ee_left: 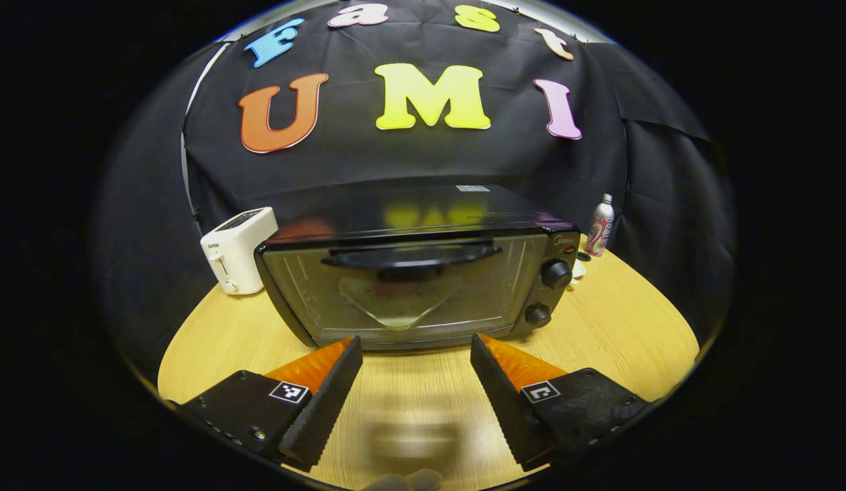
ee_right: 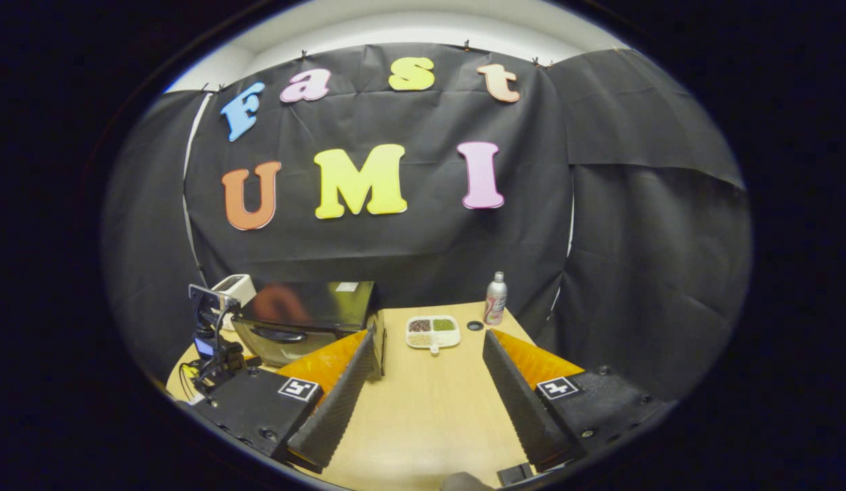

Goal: Open the electric oven with the left hand, put the food in, and close the electric oven.

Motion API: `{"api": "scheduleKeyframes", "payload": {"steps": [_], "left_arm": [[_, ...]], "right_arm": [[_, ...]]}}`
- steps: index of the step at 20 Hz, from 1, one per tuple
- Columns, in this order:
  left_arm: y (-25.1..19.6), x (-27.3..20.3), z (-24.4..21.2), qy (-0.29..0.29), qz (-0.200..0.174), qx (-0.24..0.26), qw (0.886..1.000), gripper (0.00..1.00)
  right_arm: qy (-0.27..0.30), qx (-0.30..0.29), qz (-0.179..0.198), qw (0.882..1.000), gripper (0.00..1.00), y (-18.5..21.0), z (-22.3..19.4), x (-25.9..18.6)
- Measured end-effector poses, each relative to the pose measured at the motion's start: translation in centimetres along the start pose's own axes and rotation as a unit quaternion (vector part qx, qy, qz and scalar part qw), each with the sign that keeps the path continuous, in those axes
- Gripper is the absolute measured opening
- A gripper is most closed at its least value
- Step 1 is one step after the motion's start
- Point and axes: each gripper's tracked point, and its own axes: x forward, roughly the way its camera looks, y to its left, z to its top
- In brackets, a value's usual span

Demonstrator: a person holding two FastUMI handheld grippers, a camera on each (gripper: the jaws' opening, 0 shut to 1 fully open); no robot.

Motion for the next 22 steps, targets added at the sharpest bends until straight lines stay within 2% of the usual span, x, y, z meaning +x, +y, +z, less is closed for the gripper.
{"api": "scheduleKeyframes", "payload": {"steps": [1,7,10,11,12,14,15,16,20,22], "left_arm": [[0.0,-0.1,0.1,0.000,0.001,-0.001,1.000,0.97],[-0.4,-0.7,0.5,-0.006,0.001,0.000,1.000,0.97],[-0.2,-2.5,2.0,-0.035,0.002,0.008,0.999,0.97],[-0.3,-3.4,3.0,-0.046,-0.002,0.003,0.999,0.97],[-0.7,-4.5,4.1,-0.061,-0.012,-0.005,0.998,0.97],[-1.0,-7.1,6.8,-0.094,-0.026,-0.025,0.995,0.98],[-1.1,-8.6,8.0,-0.103,-0.031,-0.037,0.994,0.97],[-1.0,-10.2,9.5,-0.120,-0.035,-0.040,0.991,0.97],[0.2,-17.6,15.2,-0.183,-0.022,-0.047,0.982,0.96],[0.5,-21.0,17.0,-0.204,-0.015,-0.056,0.977,1.00]], "right_arm": [[0.000,-0.001,0.001,1.000,1.00,0.1,0.0,-0.1],[0.001,-0.001,0.004,1.000,0.97,0.1,0.0,-0.6],[-0.001,-0.007,0.006,1.000,0.96,0.4,0.1,-1.0],[-0.003,-0.012,0.006,1.000,1.00,0.6,0.2,-1.4],[-0.009,-0.014,0.008,1.000,0.96,0.9,0.8,-1.8],[-0.019,-0.015,0.017,1.000,1.00,1.6,1.6,-2.7],[-0.026,-0.015,0.020,0.999,0.96,1.9,2.1,-3.2],[-0.037,-0.018,0.018,0.999,1.00,1.9,2.7,-3.6],[-0.073,-0.010,0.015,0.997,0.96,0.9,5.1,-6.5],[-0.085,-0.004,0.020,0.996,0.96,-0.2,6.1,-8.0]]}}
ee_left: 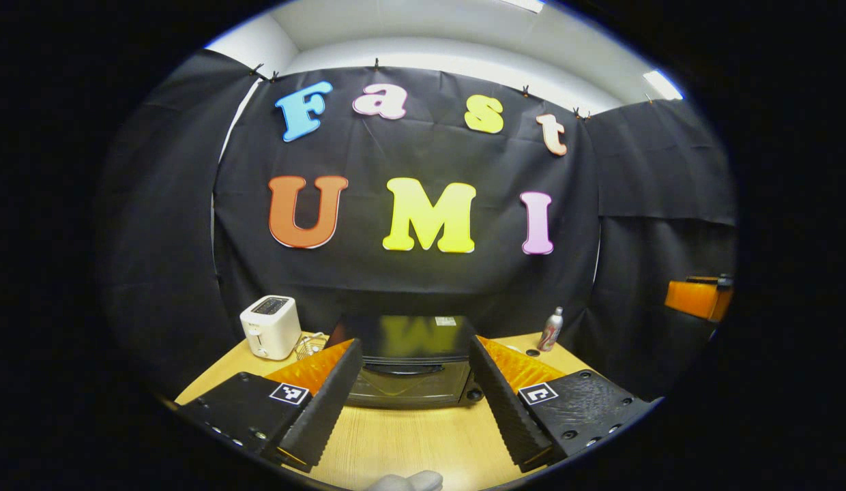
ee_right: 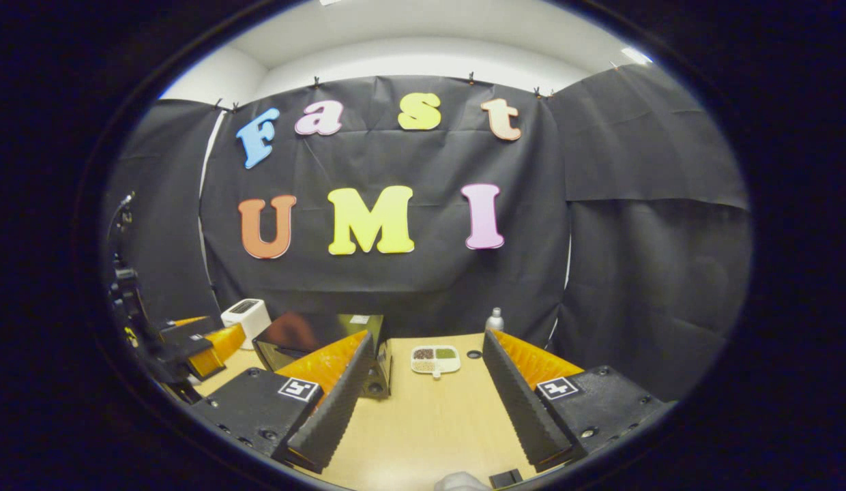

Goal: Open the electric oven with the left hand, put the food in, and close the electric oven.

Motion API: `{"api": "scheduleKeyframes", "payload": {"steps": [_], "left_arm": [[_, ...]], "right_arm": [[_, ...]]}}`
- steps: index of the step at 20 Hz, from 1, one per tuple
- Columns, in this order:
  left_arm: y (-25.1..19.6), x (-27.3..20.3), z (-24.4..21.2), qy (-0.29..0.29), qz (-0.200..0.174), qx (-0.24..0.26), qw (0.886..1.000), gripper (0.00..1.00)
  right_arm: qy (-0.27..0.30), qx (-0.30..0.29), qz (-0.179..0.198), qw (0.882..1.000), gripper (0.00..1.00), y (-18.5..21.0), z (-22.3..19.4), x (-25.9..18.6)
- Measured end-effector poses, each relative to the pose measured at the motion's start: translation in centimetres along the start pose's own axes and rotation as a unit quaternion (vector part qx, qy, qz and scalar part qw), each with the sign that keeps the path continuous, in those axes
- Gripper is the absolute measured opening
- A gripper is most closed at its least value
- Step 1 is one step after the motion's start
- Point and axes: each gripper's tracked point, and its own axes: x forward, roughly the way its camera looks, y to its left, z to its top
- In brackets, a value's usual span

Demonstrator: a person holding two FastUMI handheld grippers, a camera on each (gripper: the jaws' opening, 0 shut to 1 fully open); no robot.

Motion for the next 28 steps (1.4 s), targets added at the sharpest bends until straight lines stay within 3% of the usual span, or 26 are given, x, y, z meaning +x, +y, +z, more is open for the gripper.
{"api": "scheduleKeyframes", "payload": {"steps": [1,7,12,17,28], "left_arm": [[-0.4,-1.1,1.4,-0.018,0.000,-0.001,1.000,0.96],[-1.7,-8.5,4.4,-0.038,0.036,0.008,0.999,0.95],[-5.0,-11.6,5.2,-0.053,0.040,0.026,0.997,0.95],[-6.7,-12.7,4.9,-0.049,0.054,0.029,0.997,0.95],[-8.6,-11.9,6.1,-0.062,0.052,0.039,0.996,0.95]], "right_arm": [[-0.008,0.001,-0.004,1.000,0.96,-0.9,0.6,-0.7],[-0.030,0.009,0.009,0.999,0.96,-5.9,1.5,-4.2],[-0.053,0.011,0.036,0.998,0.96,-7.6,1.7,-6.3],[-0.059,0.011,0.064,0.996,0.96,-8.0,1.1,-7.1],[-0.053,0.013,0.068,0.996,0.96,-9.3,0.9,-5.9]]}}
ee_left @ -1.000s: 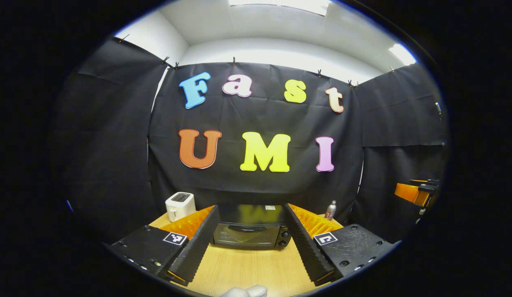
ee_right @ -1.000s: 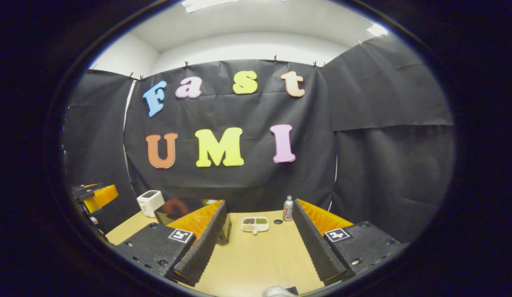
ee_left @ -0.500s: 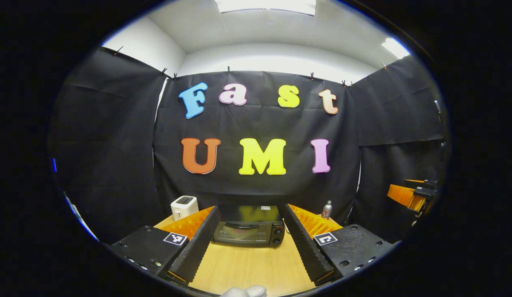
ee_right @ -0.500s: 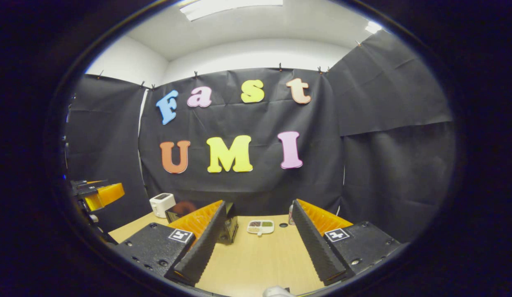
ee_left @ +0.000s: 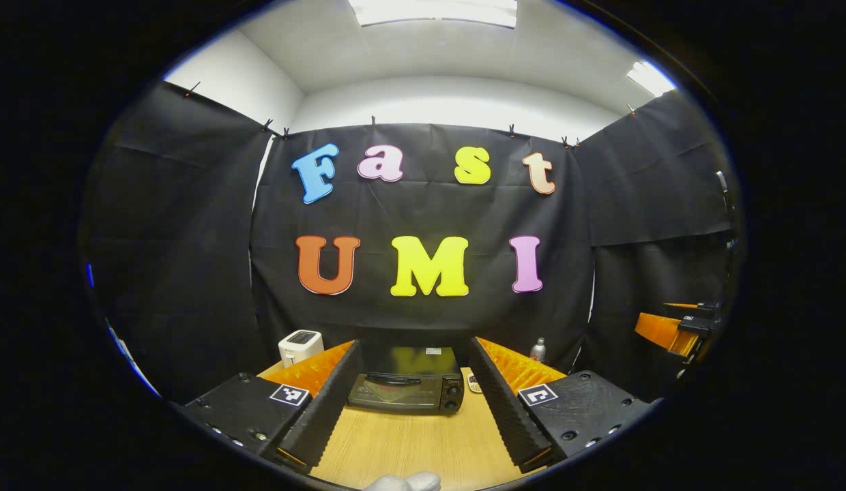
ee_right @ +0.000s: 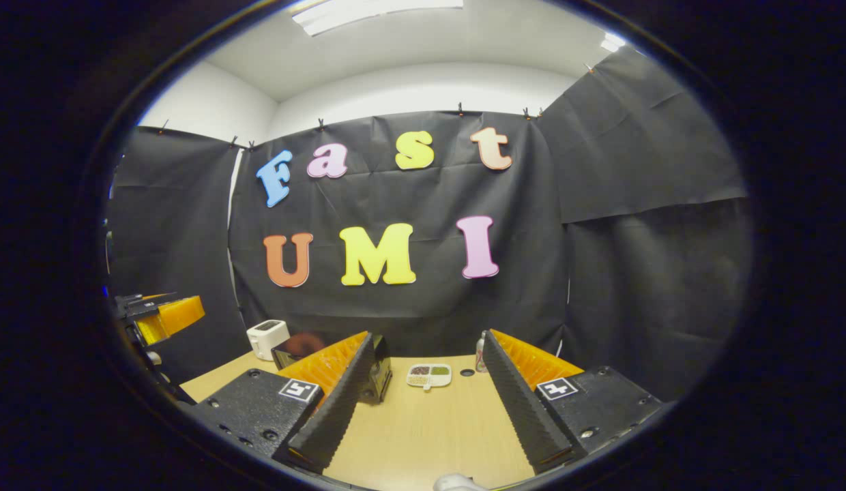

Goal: Open the electric oven with the left hand, put the food in, and close the electric oven.

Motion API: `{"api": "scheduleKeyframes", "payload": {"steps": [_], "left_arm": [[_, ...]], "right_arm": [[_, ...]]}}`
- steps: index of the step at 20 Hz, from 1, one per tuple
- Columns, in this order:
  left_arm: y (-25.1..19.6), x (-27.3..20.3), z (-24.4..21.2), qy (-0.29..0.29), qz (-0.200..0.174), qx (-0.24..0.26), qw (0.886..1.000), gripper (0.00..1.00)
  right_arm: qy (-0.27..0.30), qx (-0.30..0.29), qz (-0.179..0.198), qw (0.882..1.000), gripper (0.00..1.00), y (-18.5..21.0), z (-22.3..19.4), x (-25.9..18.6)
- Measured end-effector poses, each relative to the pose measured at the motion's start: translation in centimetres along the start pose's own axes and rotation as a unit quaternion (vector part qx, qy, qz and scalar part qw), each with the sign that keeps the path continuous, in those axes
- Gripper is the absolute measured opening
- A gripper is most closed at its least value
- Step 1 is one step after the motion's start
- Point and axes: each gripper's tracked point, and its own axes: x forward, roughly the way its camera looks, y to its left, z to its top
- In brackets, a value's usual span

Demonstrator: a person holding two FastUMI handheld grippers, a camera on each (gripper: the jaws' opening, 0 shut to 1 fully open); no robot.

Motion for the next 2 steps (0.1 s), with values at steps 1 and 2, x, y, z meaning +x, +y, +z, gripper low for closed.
{"api": "scheduleKeyframes", "payload": {"steps": [1,2], "left_arm": [[-0.19,0.14,0.16,-0.001,-0.001,0.005,1.000,0.95],[-0.25,0.31,0.16,-0.002,-0.001,0.006,1.000,0.95]], "right_arm": [[0.001,-0.001,0.000,1.000,0.96,0.00,-0.07,0.16],[0.001,-0.001,0.001,1.000,0.96,0.11,0.05,0.29]]}}
